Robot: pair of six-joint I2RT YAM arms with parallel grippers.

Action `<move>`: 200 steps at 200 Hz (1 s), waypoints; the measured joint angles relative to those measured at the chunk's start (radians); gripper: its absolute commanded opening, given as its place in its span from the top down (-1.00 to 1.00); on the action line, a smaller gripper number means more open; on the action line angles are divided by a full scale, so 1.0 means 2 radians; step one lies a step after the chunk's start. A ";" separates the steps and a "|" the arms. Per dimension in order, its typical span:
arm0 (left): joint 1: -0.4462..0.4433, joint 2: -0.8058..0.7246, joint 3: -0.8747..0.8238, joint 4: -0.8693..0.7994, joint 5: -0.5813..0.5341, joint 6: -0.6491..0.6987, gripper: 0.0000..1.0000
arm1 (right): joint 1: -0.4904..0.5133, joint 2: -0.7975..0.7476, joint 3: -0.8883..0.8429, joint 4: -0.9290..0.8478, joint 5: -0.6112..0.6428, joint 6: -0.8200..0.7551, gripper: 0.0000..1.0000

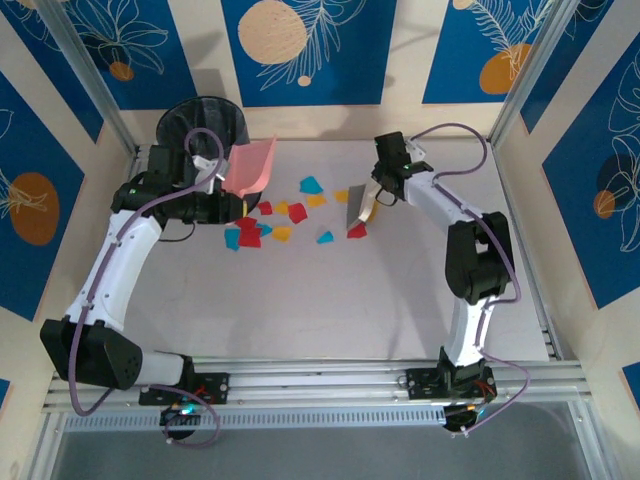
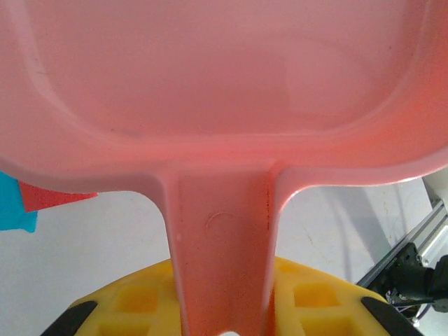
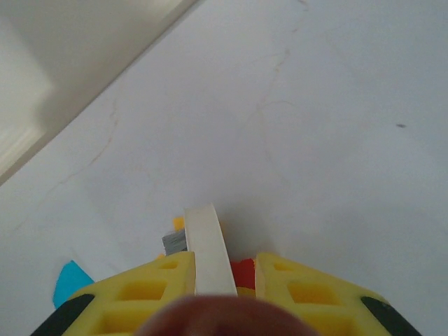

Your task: Sweep away the paper scraps from the table

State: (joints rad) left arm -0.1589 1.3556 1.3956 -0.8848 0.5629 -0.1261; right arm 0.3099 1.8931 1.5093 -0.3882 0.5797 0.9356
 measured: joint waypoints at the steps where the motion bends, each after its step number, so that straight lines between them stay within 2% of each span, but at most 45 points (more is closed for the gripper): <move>1: -0.001 0.000 0.000 0.000 0.000 0.001 1.00 | 0.000 -0.002 -0.001 -0.001 0.001 0.000 1.00; 48: -0.026 0.006 0.000 -0.011 -0.010 0.012 1.00 | 0.020 -0.077 -0.084 -0.025 0.044 0.023 1.00; 91: -0.075 0.034 0.003 -0.038 -0.040 0.038 1.00 | 0.050 -0.138 -0.148 -0.038 0.077 0.032 1.00; 128: -0.114 0.051 0.005 -0.057 -0.073 0.052 1.00 | 0.054 -0.171 -0.170 -0.031 0.069 0.007 1.00; 170: -0.149 0.068 0.005 -0.068 -0.105 0.068 1.00 | 0.054 -0.204 -0.177 0.005 0.027 -0.062 1.00; 200: -0.169 0.087 0.005 -0.077 -0.131 0.080 1.00 | 0.054 -0.233 -0.177 0.015 0.025 -0.102 1.00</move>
State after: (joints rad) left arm -0.4961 1.5288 1.4052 -1.0386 0.3004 0.0330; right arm 0.4171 1.4265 1.1553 -0.3576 0.6289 0.7315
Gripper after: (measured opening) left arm 0.249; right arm 0.262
